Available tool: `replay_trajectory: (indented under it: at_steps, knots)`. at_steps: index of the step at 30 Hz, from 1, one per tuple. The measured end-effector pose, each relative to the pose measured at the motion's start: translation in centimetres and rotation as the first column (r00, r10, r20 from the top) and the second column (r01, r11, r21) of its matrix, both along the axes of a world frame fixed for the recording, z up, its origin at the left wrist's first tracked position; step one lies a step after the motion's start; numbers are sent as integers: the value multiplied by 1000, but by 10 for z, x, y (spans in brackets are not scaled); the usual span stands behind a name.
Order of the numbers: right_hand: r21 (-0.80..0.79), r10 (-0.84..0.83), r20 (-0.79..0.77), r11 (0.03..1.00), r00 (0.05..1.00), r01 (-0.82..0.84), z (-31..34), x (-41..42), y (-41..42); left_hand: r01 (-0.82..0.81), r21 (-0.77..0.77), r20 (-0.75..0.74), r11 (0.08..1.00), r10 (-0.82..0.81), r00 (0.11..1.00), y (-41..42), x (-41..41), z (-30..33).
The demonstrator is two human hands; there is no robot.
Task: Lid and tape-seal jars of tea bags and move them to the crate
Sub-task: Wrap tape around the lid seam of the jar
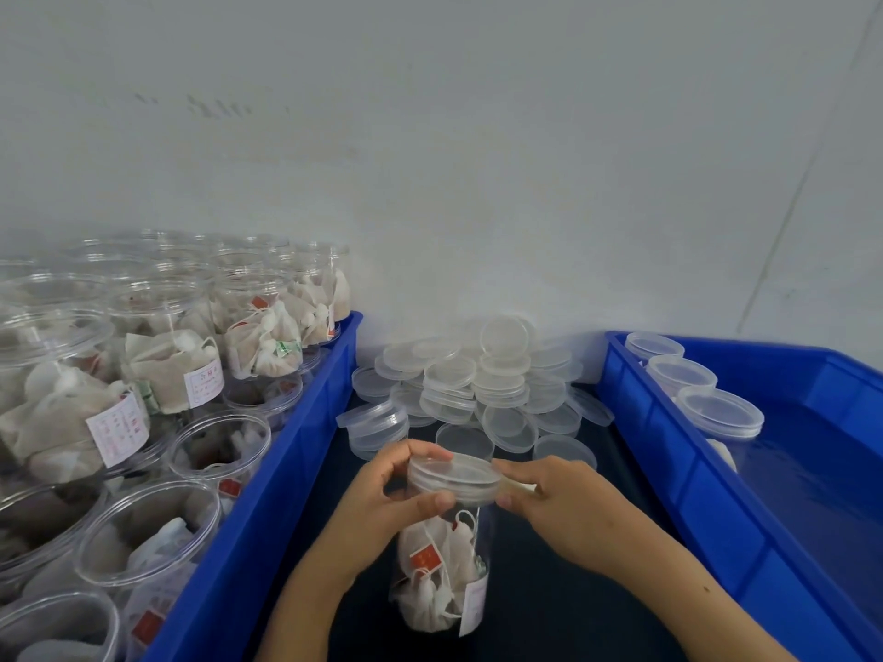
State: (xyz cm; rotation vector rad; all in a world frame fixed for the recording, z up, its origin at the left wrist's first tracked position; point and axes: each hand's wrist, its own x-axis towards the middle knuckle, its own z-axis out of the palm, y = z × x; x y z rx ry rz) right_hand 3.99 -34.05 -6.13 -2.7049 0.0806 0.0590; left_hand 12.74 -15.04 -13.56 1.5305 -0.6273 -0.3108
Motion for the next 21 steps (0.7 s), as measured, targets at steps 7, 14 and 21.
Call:
replay_trajectory:
  at_steps: [7,14,21]
  knots:
    - [-196,-39,62,979,997,50,-1,-2,22,-223,67,97,972,216,972,-25,-22,4]
    - [219,-184,-48,957,982,191,-9,1,13,-369,-69,36,927,372,928,-29,-15,-4]
    - [195,-29,-243,978,970,78,-1,0,-2,-289,-121,-38,950,286,957,-21,-8,-7]
